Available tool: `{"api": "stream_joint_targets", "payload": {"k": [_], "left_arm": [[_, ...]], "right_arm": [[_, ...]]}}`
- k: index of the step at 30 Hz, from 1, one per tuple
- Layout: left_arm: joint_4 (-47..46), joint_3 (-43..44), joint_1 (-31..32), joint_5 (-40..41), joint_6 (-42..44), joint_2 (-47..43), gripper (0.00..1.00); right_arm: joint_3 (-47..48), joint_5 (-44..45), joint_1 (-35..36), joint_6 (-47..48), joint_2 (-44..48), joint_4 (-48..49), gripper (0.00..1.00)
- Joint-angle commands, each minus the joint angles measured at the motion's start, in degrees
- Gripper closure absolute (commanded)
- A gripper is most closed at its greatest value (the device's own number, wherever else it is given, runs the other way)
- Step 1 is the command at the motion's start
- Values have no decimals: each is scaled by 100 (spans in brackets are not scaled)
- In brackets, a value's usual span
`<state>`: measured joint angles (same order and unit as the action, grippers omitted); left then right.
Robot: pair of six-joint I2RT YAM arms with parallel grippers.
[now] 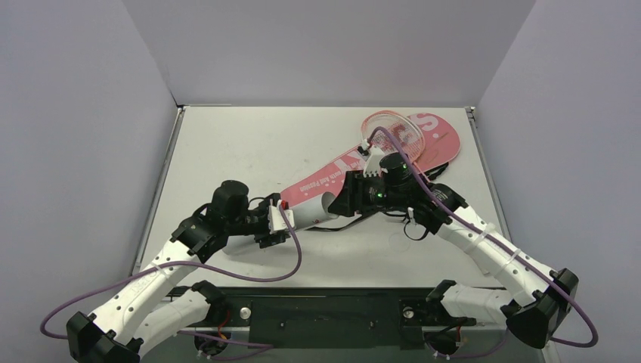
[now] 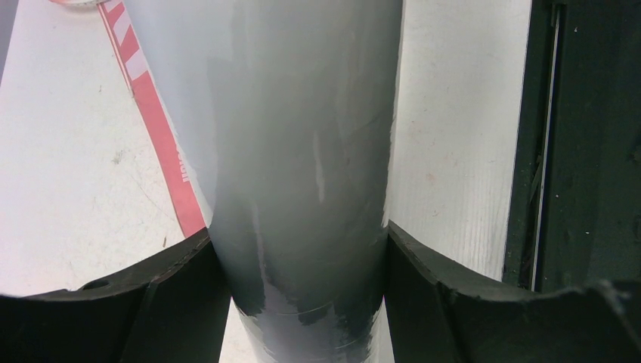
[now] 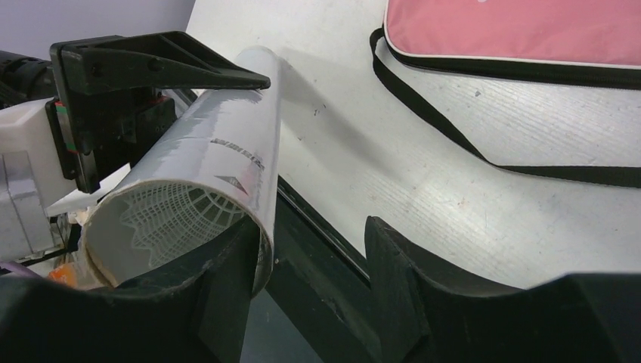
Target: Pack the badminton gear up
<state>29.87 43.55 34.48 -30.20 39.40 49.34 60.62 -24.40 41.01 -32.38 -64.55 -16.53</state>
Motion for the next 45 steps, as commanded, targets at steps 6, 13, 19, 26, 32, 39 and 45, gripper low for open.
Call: {"api": "stream_joint_targets", "payload": {"k": [6,13,19,26,32,39,45], "left_arm": [[-429,327,21,-65,-54,-87,85],[-489,72,15,87,-31,-139,85],[-489,-14,10,124,-27,-178,85],[-501,-2,10,124,-3,-174,85],[-472,7,6,87,-7,-197,85],[-457,-10,-14,93,-1,-210,85],[-469,-13,-19,104,-2,-225,84]], "right_arm": [[573,115,187,125,-152,-62,45],[692,258,-241,161,635,-566,40],[660,1625,-937,320,838,-1739,37],[475,4346,-1145,-192,-621,-3066,34],[246,5307,-1010,-435,-1576,-2605,36],[502,5861,-988,-681,-2613,-2457,42],[504,5933,-833,-807,-3099,-2210,45]]}}
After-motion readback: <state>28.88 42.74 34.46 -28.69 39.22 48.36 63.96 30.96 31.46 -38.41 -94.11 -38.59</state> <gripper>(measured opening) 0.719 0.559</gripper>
